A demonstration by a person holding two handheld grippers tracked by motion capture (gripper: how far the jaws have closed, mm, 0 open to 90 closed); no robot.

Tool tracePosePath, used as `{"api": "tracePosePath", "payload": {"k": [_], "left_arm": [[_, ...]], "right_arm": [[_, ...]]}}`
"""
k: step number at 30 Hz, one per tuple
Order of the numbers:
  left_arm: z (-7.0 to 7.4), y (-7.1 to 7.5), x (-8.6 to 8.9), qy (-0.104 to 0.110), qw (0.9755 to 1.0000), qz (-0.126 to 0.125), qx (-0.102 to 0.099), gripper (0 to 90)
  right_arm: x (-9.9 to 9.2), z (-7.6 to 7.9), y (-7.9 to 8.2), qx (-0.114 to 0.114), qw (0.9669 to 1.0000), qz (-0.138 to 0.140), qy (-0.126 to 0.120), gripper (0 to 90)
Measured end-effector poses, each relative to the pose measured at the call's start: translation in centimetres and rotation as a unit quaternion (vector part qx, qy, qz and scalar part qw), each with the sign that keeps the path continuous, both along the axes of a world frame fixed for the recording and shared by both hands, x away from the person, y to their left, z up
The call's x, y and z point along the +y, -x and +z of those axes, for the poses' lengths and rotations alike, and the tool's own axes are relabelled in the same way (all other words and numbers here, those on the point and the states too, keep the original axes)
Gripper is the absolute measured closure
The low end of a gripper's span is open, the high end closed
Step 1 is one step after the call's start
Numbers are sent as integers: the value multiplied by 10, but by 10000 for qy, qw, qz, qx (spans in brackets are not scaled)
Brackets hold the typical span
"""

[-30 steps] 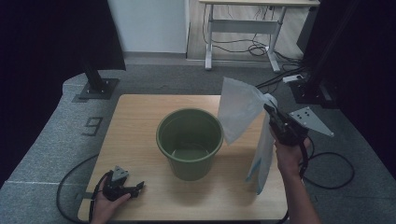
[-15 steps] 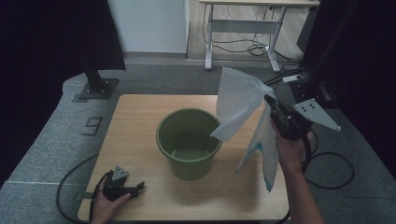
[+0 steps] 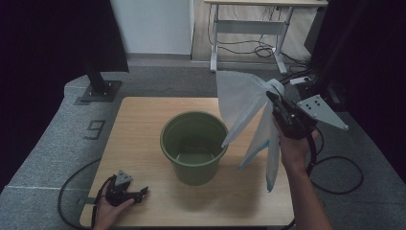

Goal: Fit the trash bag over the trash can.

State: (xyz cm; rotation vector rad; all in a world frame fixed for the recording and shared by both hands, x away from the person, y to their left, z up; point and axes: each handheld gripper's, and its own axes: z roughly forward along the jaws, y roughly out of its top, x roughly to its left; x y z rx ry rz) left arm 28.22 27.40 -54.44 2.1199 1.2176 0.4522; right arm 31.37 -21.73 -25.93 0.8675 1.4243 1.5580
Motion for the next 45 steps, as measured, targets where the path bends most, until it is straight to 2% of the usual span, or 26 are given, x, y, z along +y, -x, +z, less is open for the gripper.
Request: {"api": "tracePosePath", "payload": {"k": [9,15,18,19,23,27,32,36,45], "left_arm": [[0,0,0,0,10000,5,3,160],[0,0,0,5,10000,-1,1,160],[0,0,0,9,10000,-6,-1,160],[0,0,0,10,10000,-9,-1,160],[0,0,0,15,10000,-15,3,160],[0,0,0,9,10000,-1,-2,160],[0,1,0,20,10000,5,-9,160],[0,1,-1,14,10000,6,-6,160],[0,2,-2,18,10000,-13,-6,160]], "right_arm": [[6,16,5,-207,9997,22,-86,889],[16,13,8,-184,9998,123,6,889],[25,0,6,-105,9997,158,136,888],[25,0,6,-105,9997,158,136,888],[33,-29,5,36,9992,190,360,888],[34,-49,4,185,9987,248,416,889],[34,-62,6,292,9982,330,404,888],[37,-73,9,430,9967,543,418,888],[52,-100,26,548,9923,863,697,888]]}}
